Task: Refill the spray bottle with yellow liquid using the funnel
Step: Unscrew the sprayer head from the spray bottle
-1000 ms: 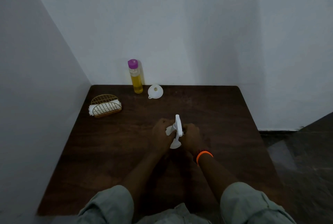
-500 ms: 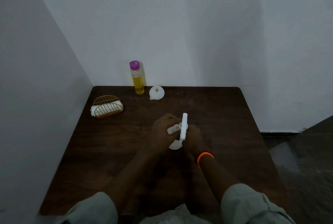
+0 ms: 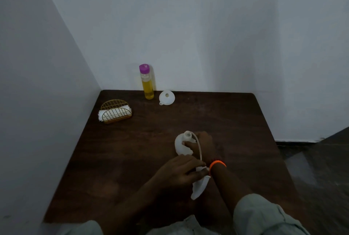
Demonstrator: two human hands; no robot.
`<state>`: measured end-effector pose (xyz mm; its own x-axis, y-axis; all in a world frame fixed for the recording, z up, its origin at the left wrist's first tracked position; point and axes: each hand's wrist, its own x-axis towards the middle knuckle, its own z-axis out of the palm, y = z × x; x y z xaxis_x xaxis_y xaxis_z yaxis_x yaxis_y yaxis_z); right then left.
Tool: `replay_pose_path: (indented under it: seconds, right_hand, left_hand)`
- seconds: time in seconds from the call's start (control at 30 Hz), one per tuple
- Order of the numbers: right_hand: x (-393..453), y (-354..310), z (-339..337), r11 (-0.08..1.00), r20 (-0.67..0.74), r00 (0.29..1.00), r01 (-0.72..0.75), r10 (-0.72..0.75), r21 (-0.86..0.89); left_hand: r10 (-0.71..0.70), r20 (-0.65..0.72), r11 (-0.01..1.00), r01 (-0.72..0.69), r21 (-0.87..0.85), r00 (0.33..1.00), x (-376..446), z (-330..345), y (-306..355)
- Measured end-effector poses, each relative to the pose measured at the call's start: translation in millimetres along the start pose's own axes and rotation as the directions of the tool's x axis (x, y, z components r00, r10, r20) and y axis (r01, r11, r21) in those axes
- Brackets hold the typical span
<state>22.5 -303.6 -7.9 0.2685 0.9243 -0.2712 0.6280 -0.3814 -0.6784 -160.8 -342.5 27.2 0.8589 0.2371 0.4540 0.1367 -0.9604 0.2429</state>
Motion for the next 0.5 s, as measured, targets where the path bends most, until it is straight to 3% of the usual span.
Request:
replay_pose_path:
  seconds: [0.3,0.5]
  right_hand:
    - [2.5,6.6,9.4,0.999,-0.063,0.998,0.005,-0.007,-0.032]
    - [2.7,8.2,17.6,0.999,-0.113,0.992,0.045,-0.048,-0.026]
  left_hand:
    - [0.033,-0.274,0.999,-0.028,0.020,0.961,-3.6,-9.7,30.3]
    - [0.085,-0.298,0.996,-0.068,0.065,0.951,1.5,-21.3,37.8]
